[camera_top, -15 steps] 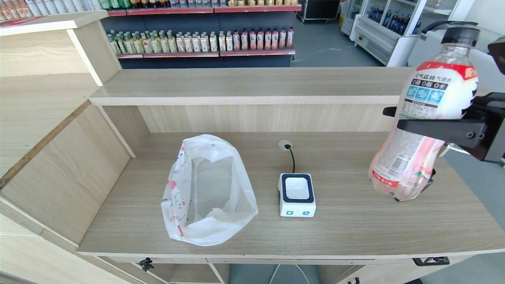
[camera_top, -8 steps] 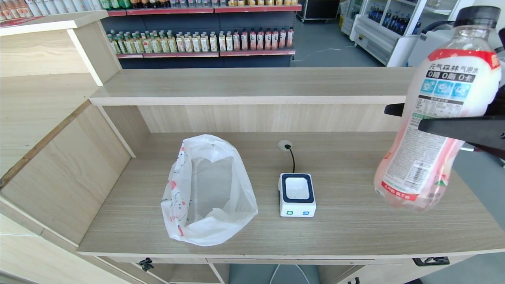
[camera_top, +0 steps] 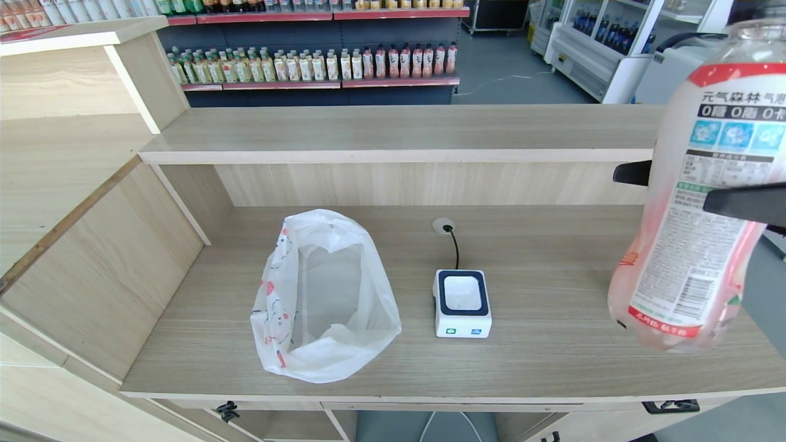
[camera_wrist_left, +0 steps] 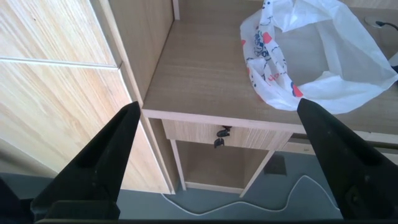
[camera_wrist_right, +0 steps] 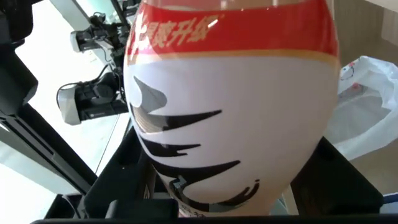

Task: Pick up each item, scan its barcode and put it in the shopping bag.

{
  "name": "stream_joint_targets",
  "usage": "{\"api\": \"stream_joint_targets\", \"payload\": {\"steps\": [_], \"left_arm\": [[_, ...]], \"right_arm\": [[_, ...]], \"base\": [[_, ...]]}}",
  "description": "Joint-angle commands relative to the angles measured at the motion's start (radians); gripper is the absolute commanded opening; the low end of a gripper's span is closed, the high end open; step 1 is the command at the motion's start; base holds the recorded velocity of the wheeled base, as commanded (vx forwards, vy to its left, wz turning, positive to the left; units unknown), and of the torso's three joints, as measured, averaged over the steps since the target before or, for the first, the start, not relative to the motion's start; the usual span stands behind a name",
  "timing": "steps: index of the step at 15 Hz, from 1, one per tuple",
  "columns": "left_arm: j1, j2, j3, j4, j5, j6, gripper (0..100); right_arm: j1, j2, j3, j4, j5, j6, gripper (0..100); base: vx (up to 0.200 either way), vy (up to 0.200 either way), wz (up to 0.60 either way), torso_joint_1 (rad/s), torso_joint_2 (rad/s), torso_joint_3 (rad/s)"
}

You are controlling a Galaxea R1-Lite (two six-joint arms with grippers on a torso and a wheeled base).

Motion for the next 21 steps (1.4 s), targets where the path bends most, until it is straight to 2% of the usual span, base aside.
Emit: {"api": "stream_joint_targets", "payload": {"steps": [1,8,13,21], "left_arm": [[0.0,0.0,0.0,0.0,0.0,0.0,100],[0.0,0.0,0.0,0.0,0.0,0.0,100],[0.0,0.0,0.0,0.0,0.0,0.0,100],[0.0,0.0,0.0,0.0,0.0,0.0,100]], "right_arm": [[0.039,-0.011,-0.061,-0.001,0.002,0.059,0],[0.186,-0.039,-0.093,0.02,0.0,0.105,0],[0.21,-0.045,-0.176,0.108,0.002,0.131,0],[0.21,-0.082,-0.156,0.109,0.0,0.13,0]], "base": [[0.0,0.0,0.0,0.0,0.0,0.0],[0.0,0.0,0.0,0.0,0.0,0.0],[0.0,0.0,0.0,0.0,0.0,0.0],[0.0,0.0,0.0,0.0,0.0,0.0]]}}
